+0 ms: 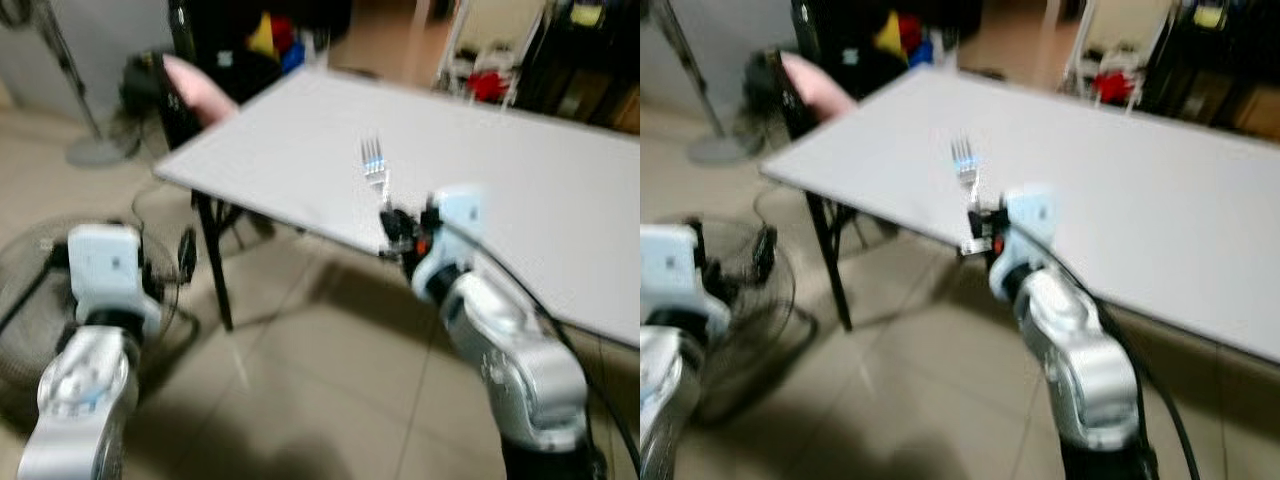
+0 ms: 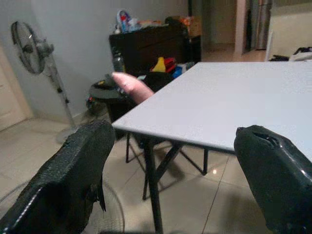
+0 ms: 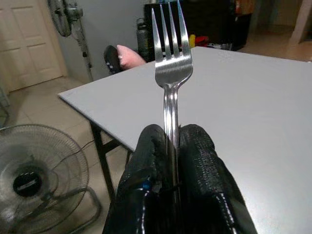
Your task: Setting the table
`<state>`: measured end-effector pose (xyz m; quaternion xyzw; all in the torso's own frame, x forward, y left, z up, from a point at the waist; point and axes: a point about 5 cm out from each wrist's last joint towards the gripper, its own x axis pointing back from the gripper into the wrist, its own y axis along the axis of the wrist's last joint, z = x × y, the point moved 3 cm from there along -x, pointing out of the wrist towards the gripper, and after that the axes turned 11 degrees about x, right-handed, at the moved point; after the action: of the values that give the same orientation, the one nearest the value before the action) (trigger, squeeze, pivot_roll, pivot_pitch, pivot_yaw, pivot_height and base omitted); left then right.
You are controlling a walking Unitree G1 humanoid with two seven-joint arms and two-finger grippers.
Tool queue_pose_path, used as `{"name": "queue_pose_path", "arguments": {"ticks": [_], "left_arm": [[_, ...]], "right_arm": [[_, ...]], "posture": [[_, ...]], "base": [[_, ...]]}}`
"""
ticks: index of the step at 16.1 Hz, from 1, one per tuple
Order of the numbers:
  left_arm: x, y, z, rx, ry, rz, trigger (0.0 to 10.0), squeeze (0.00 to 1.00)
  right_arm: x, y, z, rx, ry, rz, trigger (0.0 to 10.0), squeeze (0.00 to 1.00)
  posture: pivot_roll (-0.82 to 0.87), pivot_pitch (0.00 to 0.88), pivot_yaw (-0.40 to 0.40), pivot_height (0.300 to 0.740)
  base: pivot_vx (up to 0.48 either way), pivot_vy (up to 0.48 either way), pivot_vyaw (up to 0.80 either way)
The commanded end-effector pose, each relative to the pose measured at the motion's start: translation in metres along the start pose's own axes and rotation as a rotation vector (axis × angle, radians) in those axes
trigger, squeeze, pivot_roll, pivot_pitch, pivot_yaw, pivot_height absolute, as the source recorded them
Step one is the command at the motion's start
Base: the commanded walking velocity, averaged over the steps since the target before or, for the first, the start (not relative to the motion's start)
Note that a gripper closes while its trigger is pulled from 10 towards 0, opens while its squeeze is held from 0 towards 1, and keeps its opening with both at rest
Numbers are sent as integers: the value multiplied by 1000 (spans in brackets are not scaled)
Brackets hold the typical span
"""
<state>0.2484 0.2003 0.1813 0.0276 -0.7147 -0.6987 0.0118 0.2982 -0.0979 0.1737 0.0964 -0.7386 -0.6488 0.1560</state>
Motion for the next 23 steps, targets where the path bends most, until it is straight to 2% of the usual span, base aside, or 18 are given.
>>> {"name": "queue_pose_path", "arguments": {"ticks": [1,17,20,23], "left_arm": [[-1,2,-5,-1,-22,-5,10000,0],[-3,1,-6,-7,-43,5,10000,0],[-7,-2,-7,-8,-42,21,10000,0],[-14,-7,-10,-28,-51,40,10000,0]], "right_arm": [[1,1,-7,10,-21,-9,10000,0],[-3,-2,-9,-17,-41,11,10000,0],[-2,-3,-14,-15,-76,12,10000,0],[1,-7,-19,-19,-119,30,10000,0]], "posture": [[-119,0,34,740],[-127,0,47,740],[-133,0,55,740],[-141,0,68,740]], "base": [[409,0,0],[406,0,0],[385,0,0],[0,0,0]]}}
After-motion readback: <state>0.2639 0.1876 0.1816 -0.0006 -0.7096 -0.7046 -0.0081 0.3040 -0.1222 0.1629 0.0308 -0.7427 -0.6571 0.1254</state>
